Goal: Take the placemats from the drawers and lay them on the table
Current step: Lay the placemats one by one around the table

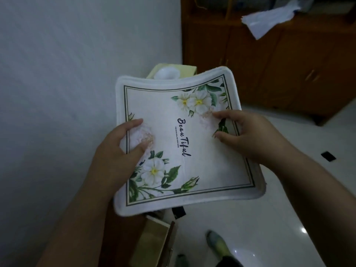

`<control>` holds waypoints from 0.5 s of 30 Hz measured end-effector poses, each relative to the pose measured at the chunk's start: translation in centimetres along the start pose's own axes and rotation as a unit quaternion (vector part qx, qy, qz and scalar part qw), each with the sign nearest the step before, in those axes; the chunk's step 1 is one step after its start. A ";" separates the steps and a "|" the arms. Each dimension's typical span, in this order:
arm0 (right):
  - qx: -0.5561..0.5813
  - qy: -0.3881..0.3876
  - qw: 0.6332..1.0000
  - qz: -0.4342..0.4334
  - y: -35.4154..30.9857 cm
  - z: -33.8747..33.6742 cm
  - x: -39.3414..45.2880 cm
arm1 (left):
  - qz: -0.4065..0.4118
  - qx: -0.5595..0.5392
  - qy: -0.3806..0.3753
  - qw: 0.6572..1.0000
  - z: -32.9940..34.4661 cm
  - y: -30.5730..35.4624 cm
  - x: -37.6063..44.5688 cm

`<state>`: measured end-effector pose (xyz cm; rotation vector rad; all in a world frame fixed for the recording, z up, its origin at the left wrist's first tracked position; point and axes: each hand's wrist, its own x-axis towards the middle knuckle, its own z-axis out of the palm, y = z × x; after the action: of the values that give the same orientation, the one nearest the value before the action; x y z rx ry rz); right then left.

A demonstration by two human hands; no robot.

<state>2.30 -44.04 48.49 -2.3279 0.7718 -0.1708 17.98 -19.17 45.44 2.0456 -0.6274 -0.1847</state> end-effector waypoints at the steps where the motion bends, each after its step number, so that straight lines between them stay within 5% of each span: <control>1: -0.001 0.016 1.000 0.022 0.8 -0.1 -1.0 | 0.013 0.001 -0.024 1.000 0.9 0.2 0.5; 15: 0.024 0.253 0.915 0.315 14.5 -9.4 -23.5 | 0.157 -0.073 -0.355 0.919 21.4 13.6 -3.2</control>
<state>-26.84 -44.60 48.33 -1.8780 1.7066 -0.5033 2.43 -39.47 44.98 1.6729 -1.3328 -0.7781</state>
